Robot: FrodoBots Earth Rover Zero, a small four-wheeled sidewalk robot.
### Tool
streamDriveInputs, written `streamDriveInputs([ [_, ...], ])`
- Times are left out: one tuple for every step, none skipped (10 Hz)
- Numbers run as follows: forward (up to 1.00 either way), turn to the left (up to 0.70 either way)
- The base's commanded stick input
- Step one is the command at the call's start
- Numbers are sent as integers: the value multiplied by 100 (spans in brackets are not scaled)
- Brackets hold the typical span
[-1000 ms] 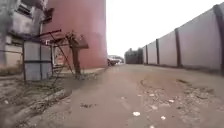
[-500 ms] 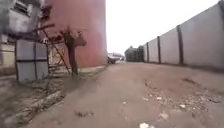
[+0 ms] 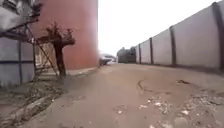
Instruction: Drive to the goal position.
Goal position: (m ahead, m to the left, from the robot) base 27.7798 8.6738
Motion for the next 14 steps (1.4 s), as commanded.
streamDriveInputs([
  [50, 0],
  [50, 0],
  [50, 0],
  [50, 0],
  [50, 0],
  [50, 0],
  [50, 0],
  [50, 0],
  [50, 0],
  [50, 0],
  [50, 0],
  [50, 0],
  [50, 0],
  [50, 0],
])
